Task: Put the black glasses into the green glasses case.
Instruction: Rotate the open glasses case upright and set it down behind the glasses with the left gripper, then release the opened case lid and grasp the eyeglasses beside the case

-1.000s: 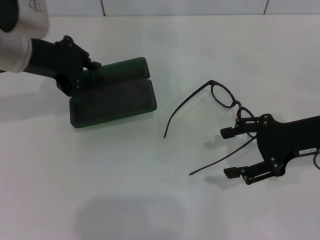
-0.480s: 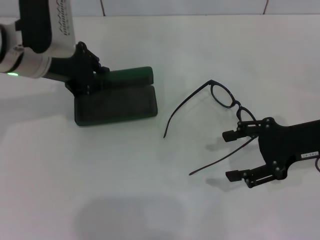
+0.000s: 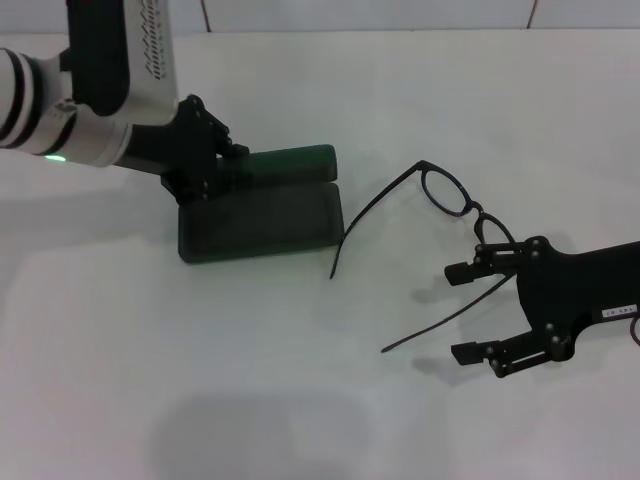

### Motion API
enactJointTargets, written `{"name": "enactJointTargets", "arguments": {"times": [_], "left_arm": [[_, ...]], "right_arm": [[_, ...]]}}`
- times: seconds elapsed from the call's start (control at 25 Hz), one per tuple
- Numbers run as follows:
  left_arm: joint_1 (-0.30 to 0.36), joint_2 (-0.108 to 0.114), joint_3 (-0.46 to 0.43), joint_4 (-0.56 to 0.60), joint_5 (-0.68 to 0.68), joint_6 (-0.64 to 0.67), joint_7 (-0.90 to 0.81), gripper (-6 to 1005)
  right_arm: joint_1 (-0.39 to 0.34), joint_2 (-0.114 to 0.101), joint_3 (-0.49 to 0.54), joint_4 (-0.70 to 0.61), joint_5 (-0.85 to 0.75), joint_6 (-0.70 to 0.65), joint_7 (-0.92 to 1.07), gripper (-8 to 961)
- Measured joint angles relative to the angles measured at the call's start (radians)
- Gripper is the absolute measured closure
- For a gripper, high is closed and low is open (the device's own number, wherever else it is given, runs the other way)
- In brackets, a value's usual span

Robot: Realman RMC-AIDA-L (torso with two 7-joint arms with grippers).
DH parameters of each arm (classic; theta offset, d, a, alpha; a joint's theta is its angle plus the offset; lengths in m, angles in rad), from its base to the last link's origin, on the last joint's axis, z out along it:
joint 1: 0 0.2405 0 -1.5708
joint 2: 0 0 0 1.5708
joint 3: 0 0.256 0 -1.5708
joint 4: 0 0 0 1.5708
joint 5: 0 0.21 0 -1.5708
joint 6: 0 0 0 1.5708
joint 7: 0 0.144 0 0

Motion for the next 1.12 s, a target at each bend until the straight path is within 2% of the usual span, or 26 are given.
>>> {"name": "enactJointTargets", "arguments": {"times": [0.64,1.04,1.12], "left_arm": [[0.024,-0.004,0.06,-0.001,-0.017,-0.04,-0.039,782],[0.058,0.001,0.064,0.013,-0.114,-0.068,-0.02,780],[0.063,0.002,0.062,0.017,-0.122,-0.068,-0.02,706]], "right_arm": [[0.0,0.002,0.0,0.003,-0.01,0.003,-0.002,107],[-0.001,0.002,0.0,0.003,-0.011,0.001,-0.001,108],[-0.003,0.002,0.0,0.002,-0.011,0.001,-0.001,108]]}}
